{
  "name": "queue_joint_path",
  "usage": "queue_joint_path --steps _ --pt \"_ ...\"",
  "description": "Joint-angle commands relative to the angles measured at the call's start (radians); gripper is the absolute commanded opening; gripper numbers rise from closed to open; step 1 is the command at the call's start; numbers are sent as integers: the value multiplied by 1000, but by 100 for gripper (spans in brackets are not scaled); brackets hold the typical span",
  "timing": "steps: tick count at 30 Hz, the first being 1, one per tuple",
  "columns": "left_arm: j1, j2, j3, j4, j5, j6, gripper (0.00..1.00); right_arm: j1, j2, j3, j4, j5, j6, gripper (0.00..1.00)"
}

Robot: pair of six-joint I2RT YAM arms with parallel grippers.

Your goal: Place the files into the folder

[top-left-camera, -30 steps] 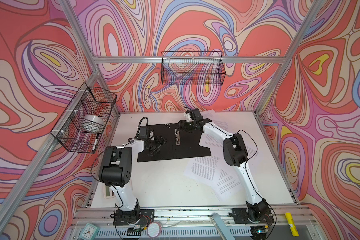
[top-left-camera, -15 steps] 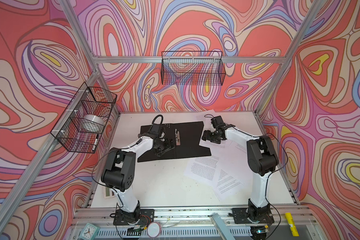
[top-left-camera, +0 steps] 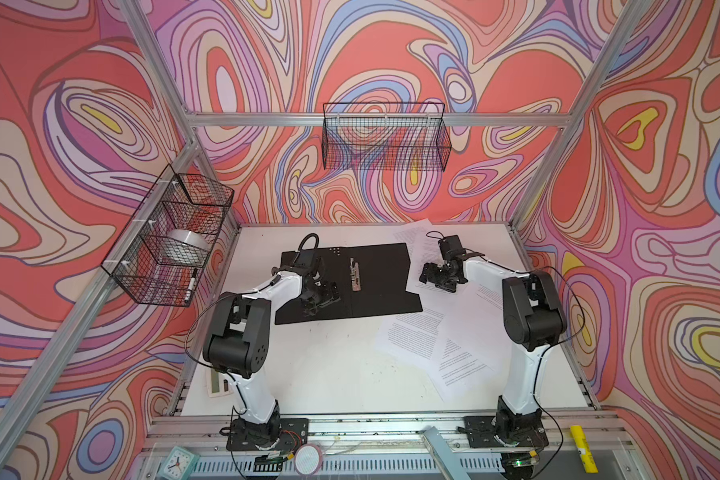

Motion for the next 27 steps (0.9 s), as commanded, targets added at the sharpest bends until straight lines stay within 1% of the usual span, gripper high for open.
queue_joint_path --steps 1,3,6,9,12,14,15,16,18,19,24,27 --pt "56 7 -31 -49 -3 16 90 -32 -34 -48 -13 -20 11 81" --pt "68 9 -26 -71 -30 24 91 -35 -54 -47 -20 -7 11 81" --pt "84 12 -34 -54 4 14 91 -38 -74 -42 -14 -30 -1 82" --pt "86 15 -4 -72 8 17 91 -46 -117 -56 21 -39 8 82" --pt "77 -37 22 -73 35 14 89 -104 -155 -70 59 -66 42 83" --pt "44 -90 59 -98 11 33 89 -160 -162 -78 75 -74 70 82" --pt "21 -115 84 -118 -5 48 89 -181 -162 -76 77 -57 75 82" --pt "-1 -135 108 -135 -11 61 90 -192 -157 -64 61 -10 72 82" --pt "-41 -160 141 -149 12 73 90 -204 -131 -26 26 83 60 83" --pt "-65 -167 158 -152 27 80 90 -212 -109 -4 12 97 56 83" --pt "-194 -134 238 -135 111 96 90 -224 -3 83 -7 133 17 82" --pt "-255 -90 280 -104 140 76 90 -224 45 122 7 107 -20 83"
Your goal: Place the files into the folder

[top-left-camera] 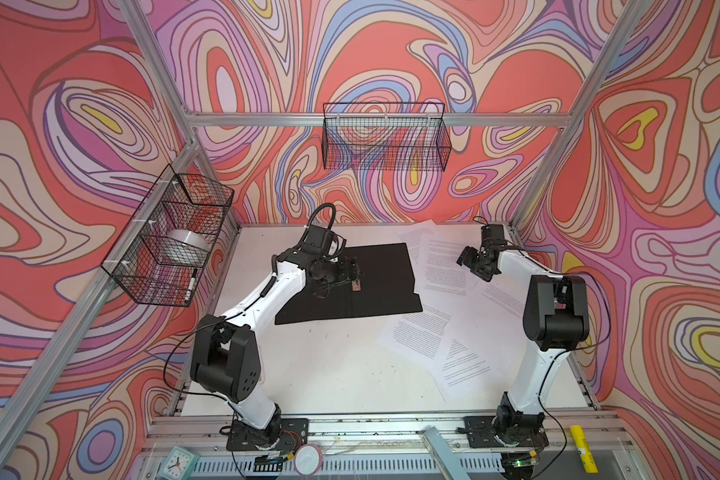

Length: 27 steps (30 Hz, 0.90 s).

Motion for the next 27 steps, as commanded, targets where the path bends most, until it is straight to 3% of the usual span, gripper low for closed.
queue_joint_path --steps 1,11,19,27 --pt "-56 69 45 -11 54 8 90 4 72 58 -15 3 -55 83" --pt "-116 227 170 -7 71 -5 89 41 160 93 -60 -106 -133 79" --pt "-136 374 305 -23 95 4 88 144 149 105 -116 -64 -219 78" --pt "-162 539 462 38 154 -49 82 163 126 74 -98 -58 -193 79"
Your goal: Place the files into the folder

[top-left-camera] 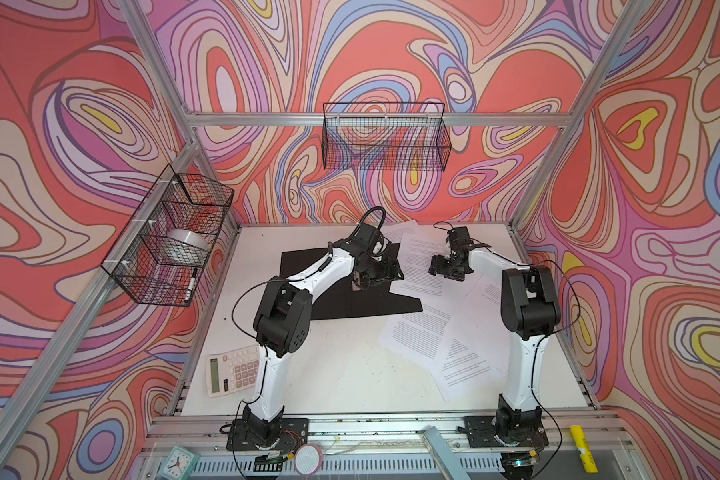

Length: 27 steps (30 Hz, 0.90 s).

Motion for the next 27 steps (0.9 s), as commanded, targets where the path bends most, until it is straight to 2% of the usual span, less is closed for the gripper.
queue_joint_path --steps 1,5,9,12,27 --pt "-17 79 73 33 46 -36 81 -5 -6 -26 -27 2 23 79" --pt "-36 159 131 72 71 -65 79 -15 -58 -46 5 -9 72 82" --pt "-42 215 153 114 89 -97 78 -77 -84 -73 63 -127 138 83" --pt "-45 242 154 135 94 -105 78 -111 -77 -67 86 -175 162 83" --pt "-45 283 93 78 44 -101 78 -164 141 225 90 -151 132 83"
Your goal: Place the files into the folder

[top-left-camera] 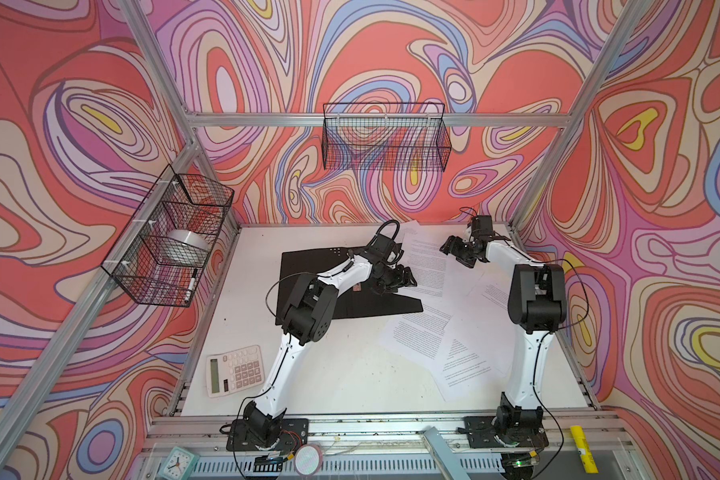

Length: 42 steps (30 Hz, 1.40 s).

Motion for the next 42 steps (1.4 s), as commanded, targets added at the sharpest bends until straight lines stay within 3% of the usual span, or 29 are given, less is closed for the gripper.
queue_joint_path --steps 1,6,11,17,33,42 --pt "-4 35 -38 -39 -30 -6 78 -18 65 69 -7 24 -15 83" --pt "-4 39 -47 -37 -36 -2 78 -25 157 186 -54 17 -29 83" --pt "-2 40 -49 -44 -42 5 78 -24 191 200 -57 -17 -20 83" --pt "-2 52 -40 -54 -41 8 78 -23 197 174 -88 -155 -9 83" --pt "1 76 -42 -74 -52 15 78 -52 -27 -71 120 -415 115 81" --pt "10 71 -69 -58 -46 9 78 -52 -106 -266 250 -397 143 62"
